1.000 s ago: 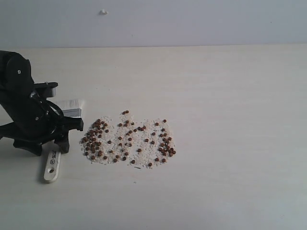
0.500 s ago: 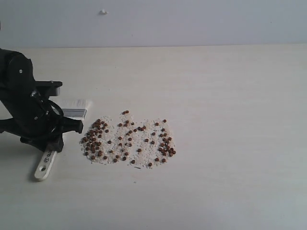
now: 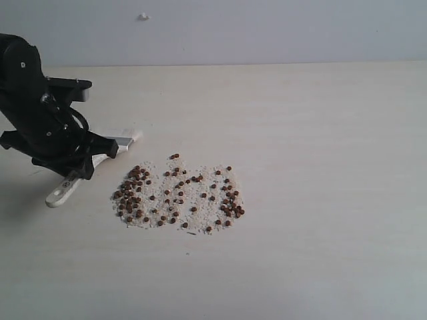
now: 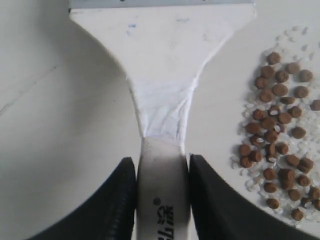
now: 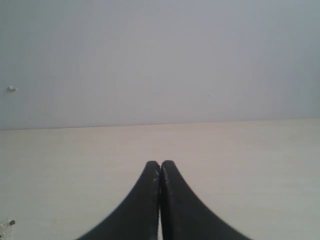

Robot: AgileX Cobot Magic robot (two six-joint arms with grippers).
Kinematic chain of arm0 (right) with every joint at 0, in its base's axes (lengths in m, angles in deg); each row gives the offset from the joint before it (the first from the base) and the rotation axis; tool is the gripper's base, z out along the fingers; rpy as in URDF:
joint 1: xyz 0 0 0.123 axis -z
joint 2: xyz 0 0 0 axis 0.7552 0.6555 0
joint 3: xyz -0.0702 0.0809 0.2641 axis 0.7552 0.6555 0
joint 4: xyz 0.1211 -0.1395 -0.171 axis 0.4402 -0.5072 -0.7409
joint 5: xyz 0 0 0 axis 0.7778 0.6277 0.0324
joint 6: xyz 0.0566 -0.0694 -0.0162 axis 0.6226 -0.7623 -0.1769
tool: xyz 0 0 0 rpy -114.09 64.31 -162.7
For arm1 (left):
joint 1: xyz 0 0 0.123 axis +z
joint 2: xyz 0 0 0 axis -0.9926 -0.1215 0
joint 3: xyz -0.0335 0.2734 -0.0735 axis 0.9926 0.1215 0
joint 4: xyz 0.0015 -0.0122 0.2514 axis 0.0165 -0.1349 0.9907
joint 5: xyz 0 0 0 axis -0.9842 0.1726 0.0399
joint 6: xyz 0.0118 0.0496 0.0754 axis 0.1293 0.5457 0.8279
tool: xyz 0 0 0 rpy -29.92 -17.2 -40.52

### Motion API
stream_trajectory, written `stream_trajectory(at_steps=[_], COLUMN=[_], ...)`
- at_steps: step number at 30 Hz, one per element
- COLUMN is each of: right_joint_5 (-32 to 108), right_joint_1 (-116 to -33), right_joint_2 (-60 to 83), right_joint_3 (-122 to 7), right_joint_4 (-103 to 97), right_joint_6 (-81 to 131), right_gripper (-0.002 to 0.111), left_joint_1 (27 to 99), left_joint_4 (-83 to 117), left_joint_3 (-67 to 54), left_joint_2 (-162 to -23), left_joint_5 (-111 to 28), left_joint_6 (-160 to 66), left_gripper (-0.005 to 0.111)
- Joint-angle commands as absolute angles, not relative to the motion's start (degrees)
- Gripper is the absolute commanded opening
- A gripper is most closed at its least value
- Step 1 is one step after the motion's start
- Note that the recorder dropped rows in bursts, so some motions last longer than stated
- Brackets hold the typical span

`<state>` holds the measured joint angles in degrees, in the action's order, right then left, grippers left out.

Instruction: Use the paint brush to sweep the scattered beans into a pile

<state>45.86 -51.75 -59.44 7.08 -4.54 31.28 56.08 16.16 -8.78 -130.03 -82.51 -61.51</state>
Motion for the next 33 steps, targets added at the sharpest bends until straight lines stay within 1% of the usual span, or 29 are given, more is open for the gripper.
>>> stream_trajectory(at_steps=[1,9,19,22,24,28,33], right_joint_5=[45.21,45.21,43.9,41.29,36.89,31.97,23.4], right_joint_1=[-51.38,-51.38,-51.38,-51.38,-51.38,-51.38,-51.38], right_joint_2=[-59.27,-59.27,-59.27,-59.27,-59.27,-59.27,-57.44], right_joint_3=[7.33,7.33,7.33,7.33,7.33,7.33,7.33], right_joint_4=[-4.63,-4.63,-4.62,-4.62,-4.21,1.34,-6.19], right_joint_6=[31.28,31.28,31.28,31.28,31.52,42.08,41.6], right_gripper=[0.0,0.0,0.0,0.0,0.0,0.0,0.0], left_joint_1=[55.76,55.76,55.76,55.76,55.76,55.76,55.76], left_joint_4=[16.4,16.4,16.68,16.68,17.08,17.08,17.08], left_joint_3=[-9.82,-13.46,-19.65,-21.75,-22.93,-24.42,-25.87], left_joint_2=[-129.35,-129.35,-129.35,-129.35,-129.35,-129.35,-129.35], left_joint_5=[-83.66,-88.36,-101.68,-103.79,-104.45,-105.61,-107.03], left_joint_6=[-60.01,-57.22,-52.53,-51.25,-51.26,-49.94,-49.83], left_gripper=[0.0,0.0,0.0,0.0,0.0,0.0,0.0])
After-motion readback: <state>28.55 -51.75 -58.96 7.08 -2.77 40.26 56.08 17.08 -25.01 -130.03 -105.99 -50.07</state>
